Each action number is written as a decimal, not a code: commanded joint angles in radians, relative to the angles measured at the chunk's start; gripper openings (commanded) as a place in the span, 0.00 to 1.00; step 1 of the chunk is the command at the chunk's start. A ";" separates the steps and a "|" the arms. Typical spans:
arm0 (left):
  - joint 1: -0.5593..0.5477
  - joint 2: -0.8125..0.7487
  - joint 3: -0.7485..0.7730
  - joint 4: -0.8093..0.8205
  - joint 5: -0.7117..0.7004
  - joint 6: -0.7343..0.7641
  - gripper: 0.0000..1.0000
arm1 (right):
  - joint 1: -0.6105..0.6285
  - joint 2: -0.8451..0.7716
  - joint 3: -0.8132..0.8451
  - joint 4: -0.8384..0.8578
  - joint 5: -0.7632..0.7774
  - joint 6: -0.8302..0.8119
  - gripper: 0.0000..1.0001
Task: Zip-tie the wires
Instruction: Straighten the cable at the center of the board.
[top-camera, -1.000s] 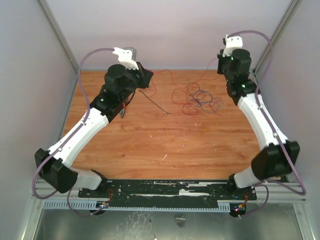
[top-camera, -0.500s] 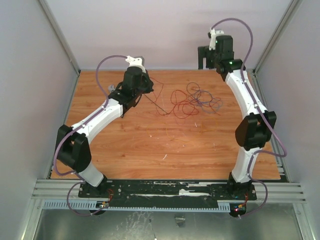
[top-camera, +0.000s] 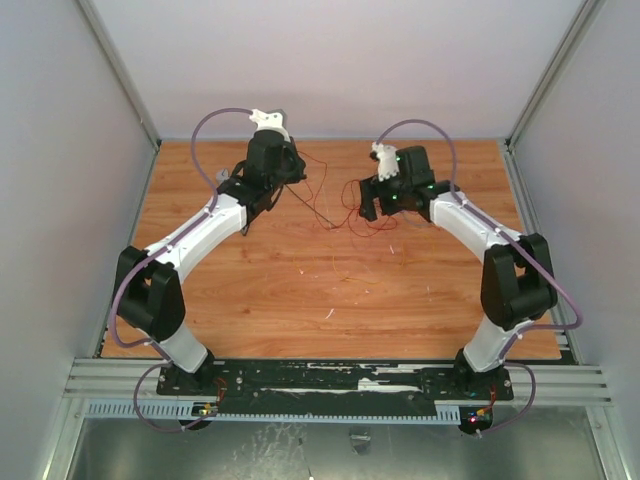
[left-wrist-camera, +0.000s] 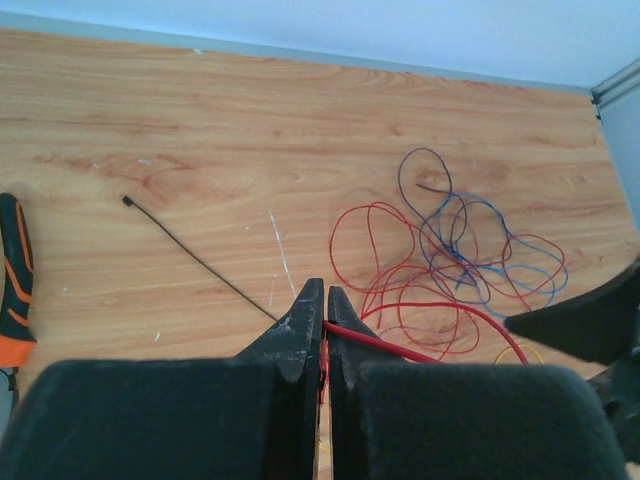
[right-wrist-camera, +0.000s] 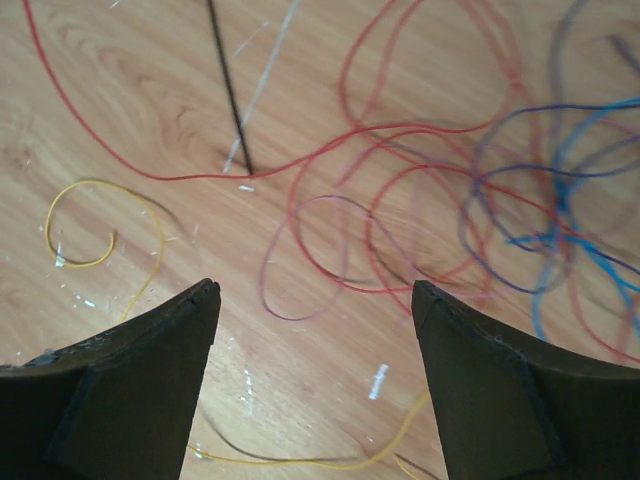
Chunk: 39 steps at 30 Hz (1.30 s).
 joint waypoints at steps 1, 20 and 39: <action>0.008 -0.025 0.039 0.021 -0.002 -0.012 0.00 | 0.055 0.051 -0.038 0.124 -0.029 0.010 0.77; 0.008 -0.083 0.135 -0.017 0.036 -0.006 0.00 | 0.122 0.284 0.071 0.215 0.049 0.030 0.49; 0.159 -0.192 0.049 -0.020 0.076 -0.035 0.00 | 0.089 0.050 0.040 0.070 0.190 -0.022 0.00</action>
